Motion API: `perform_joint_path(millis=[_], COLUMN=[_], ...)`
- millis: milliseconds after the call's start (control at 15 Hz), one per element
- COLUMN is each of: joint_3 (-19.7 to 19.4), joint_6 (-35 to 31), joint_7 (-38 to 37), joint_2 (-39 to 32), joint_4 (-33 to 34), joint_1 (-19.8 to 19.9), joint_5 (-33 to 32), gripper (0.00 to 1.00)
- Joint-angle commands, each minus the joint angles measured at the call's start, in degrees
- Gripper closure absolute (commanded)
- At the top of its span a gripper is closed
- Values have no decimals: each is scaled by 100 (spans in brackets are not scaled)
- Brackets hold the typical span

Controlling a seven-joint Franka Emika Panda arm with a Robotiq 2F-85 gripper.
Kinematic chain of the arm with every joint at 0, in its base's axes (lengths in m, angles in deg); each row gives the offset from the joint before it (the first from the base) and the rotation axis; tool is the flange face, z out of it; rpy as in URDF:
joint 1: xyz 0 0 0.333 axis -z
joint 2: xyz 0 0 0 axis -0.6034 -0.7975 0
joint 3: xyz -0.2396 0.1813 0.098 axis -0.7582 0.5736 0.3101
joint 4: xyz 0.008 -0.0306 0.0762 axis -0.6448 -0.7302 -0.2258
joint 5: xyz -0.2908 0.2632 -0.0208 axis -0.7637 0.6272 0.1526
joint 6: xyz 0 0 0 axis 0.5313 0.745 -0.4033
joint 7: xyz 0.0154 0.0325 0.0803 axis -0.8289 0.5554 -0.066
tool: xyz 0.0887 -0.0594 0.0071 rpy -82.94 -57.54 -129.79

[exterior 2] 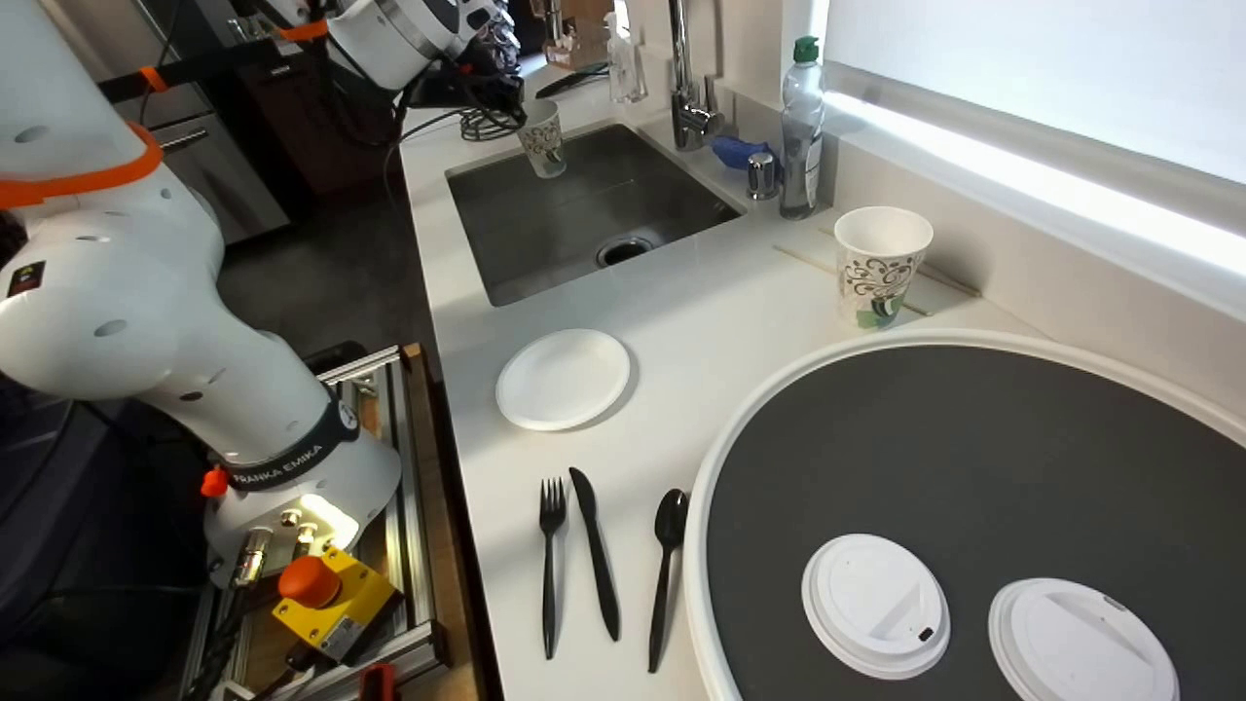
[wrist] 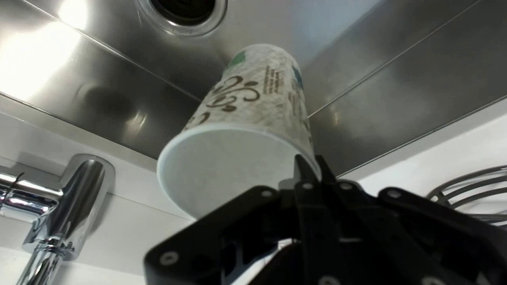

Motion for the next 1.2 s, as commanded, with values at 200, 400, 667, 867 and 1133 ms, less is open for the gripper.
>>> perform_joint_path(millis=[200,400,667,867,1133], joint_3=[-560,-505,-494,-596,-781], joint_6=[139,11,11,-7,-53], joint_7=[-438,-233,-226,-266,-376], joint_2=[-1533,-1377,-1349,-1606,-1826], joint_4=[932,742,757,862,988], joint_1=[-633,-494,-481,-653,-890], joint_5=[-1529,-1294,-1293,-1526,-1868], gripper=[99,97,97,99,99])
